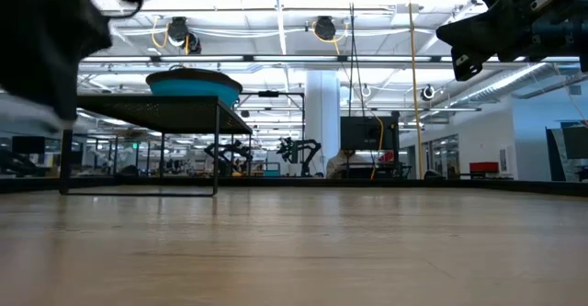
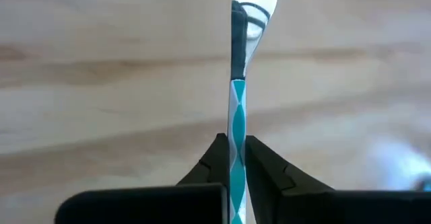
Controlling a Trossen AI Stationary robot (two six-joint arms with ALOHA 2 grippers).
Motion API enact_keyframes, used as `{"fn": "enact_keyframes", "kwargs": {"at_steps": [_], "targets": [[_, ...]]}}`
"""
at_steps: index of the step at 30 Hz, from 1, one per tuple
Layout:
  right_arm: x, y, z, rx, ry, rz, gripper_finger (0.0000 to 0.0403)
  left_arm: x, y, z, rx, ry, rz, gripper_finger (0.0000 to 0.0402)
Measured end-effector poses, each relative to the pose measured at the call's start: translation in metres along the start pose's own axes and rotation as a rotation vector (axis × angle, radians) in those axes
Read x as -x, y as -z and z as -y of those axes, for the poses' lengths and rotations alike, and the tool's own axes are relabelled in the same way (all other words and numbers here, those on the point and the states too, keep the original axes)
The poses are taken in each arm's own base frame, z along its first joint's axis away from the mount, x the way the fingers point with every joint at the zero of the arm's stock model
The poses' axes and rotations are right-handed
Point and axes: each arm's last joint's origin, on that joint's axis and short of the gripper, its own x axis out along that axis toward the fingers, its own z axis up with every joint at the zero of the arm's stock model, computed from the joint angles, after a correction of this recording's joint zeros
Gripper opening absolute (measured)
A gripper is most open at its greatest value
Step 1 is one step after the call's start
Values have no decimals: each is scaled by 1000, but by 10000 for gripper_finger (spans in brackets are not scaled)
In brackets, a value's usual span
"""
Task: Pick & Place Fruit
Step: Put the blue patterned table knife on the shelf to the bottom of the blue strainer bowl
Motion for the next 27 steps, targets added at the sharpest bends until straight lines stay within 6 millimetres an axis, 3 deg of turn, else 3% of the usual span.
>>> {"fn": "enact_keyframes", "kwargs": {"at_steps": [8, 14, 20, 27], "targets": [[0, 0, 0, 0, 0, 0, 0, 32, 15, 40, -178, 149, -57, 15], [0, 0, 0, 1, 0, -1, 0, 60, 12, 75, -336, 306, 36, 14], [0, 0, 0, 1, 0, -1, 0, 83, -2, 105, -532, 384, 133, 10], [0, 0, 0, 1, 0, -1, 0, 103, -35, 125, -696, 288, 161, 10]]}}
